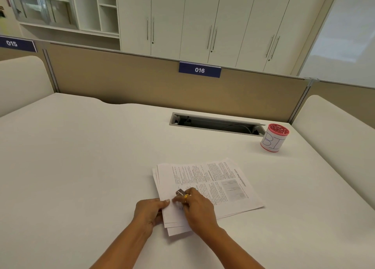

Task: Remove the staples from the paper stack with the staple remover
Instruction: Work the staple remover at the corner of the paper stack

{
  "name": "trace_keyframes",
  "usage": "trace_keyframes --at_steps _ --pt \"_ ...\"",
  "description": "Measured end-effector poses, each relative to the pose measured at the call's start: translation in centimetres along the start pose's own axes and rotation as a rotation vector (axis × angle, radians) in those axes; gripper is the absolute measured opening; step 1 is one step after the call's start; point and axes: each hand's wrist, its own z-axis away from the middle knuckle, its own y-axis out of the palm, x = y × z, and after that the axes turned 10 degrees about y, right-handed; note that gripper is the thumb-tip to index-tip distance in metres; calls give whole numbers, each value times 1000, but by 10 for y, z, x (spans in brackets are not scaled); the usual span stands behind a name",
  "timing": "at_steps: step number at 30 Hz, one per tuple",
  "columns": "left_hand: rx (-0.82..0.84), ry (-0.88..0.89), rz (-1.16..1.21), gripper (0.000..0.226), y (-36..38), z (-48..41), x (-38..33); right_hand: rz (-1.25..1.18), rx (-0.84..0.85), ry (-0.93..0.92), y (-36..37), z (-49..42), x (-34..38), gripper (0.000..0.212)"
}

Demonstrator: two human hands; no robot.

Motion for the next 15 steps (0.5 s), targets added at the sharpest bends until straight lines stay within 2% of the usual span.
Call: trace_keyframes --at_steps 15 --pt "6 36 -47 9 0 -1 5 147 -141 -108 4 -2 6 33"
